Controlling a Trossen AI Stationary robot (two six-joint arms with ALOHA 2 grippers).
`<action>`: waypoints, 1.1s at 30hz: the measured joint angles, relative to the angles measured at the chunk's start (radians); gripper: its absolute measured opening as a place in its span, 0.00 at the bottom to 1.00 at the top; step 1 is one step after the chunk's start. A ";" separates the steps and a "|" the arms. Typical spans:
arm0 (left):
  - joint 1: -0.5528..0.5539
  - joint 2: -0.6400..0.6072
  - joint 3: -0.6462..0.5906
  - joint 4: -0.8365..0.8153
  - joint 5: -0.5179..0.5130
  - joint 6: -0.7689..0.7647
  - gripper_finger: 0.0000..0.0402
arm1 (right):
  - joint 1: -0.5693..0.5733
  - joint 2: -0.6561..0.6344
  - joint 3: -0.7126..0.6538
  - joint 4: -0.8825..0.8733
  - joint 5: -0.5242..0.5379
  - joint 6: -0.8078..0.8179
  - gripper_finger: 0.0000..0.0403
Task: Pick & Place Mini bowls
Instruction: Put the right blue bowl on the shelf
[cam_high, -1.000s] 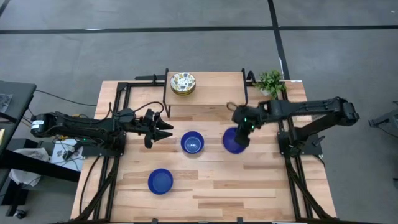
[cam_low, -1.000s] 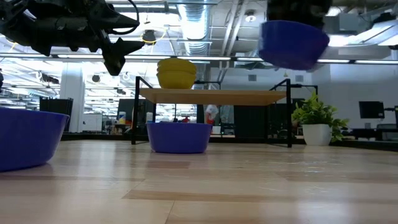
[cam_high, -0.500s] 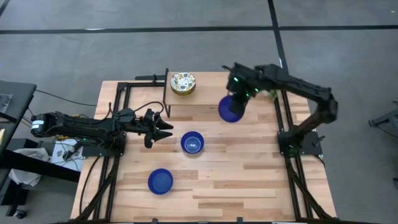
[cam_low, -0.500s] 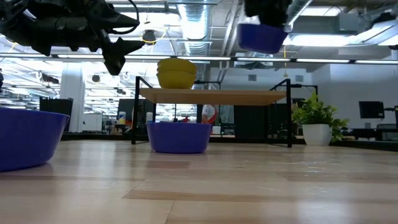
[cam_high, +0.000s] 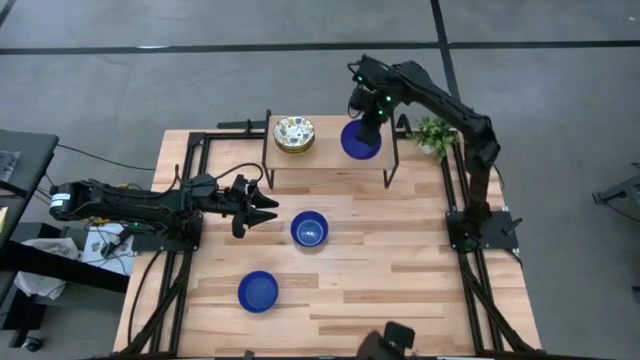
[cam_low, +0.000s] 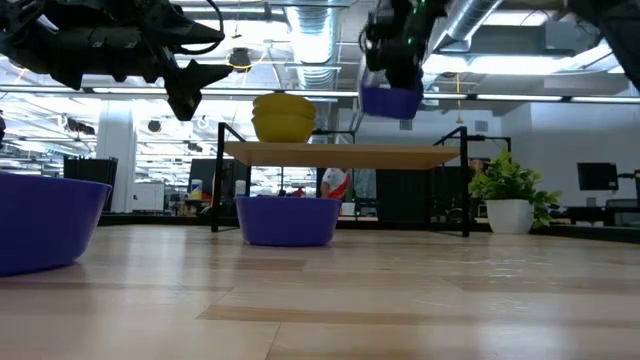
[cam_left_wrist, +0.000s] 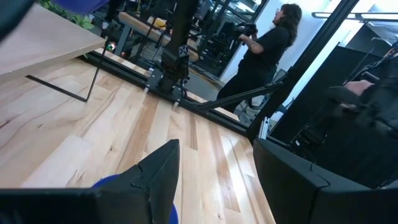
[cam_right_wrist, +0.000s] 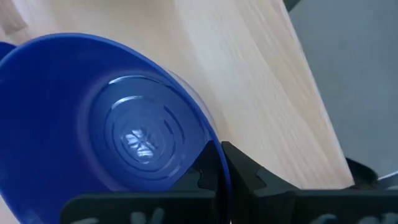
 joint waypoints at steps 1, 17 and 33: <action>0.000 0.000 0.000 0.000 0.000 0.000 0.51 | -0.015 0.011 0.000 0.000 -0.010 -0.010 0.00; 0.000 0.000 0.000 0.000 0.000 0.000 0.51 | -0.076 0.075 0.001 0.049 -0.035 -0.041 0.00; 0.000 0.000 0.000 0.006 0.000 0.000 0.51 | -0.061 0.075 0.000 0.070 -0.108 -0.045 0.00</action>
